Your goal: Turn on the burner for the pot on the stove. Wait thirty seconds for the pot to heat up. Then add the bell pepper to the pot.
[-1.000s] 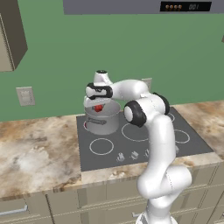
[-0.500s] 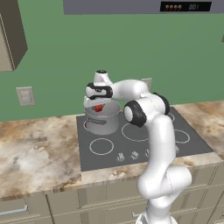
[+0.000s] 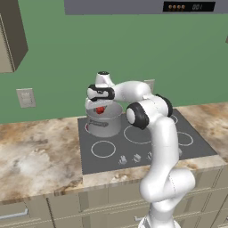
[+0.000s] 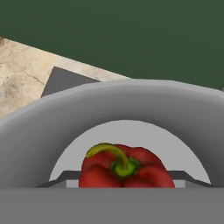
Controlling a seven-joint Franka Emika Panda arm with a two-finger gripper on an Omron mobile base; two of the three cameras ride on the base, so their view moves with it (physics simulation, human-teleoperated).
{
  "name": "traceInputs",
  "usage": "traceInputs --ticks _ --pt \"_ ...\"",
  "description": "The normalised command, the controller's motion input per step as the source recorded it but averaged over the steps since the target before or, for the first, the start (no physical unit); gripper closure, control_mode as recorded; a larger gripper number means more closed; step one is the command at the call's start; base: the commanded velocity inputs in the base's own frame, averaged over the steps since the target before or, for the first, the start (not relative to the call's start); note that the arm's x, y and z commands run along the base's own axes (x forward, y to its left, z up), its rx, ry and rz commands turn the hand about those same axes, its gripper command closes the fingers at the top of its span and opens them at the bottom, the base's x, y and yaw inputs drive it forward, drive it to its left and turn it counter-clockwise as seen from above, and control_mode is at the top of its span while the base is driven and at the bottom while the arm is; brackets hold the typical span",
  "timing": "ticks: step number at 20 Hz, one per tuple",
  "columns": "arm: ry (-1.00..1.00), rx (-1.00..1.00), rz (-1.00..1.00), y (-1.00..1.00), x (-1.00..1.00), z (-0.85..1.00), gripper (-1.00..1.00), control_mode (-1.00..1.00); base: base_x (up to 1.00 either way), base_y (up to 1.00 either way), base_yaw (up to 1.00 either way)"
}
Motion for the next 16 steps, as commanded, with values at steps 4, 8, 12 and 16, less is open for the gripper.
traceInputs --ticks 4,8,12,16 --pt "0.0 0.0 0.0 0.0 0.0 0.0 1.0 -1.0 0.0 0.0 0.0" --pt "0.0 0.0 0.0 0.0 0.0 0.0 1.0 -1.0 0.0 0.0 0.0" --pt "0.0 0.0 0.0 0.0 0.0 0.0 1.0 -1.0 0.0 0.0 0.0" --pt "0.0 0.0 0.0 0.0 0.0 0.0 1.0 -1.0 0.0 0.0 0.0"
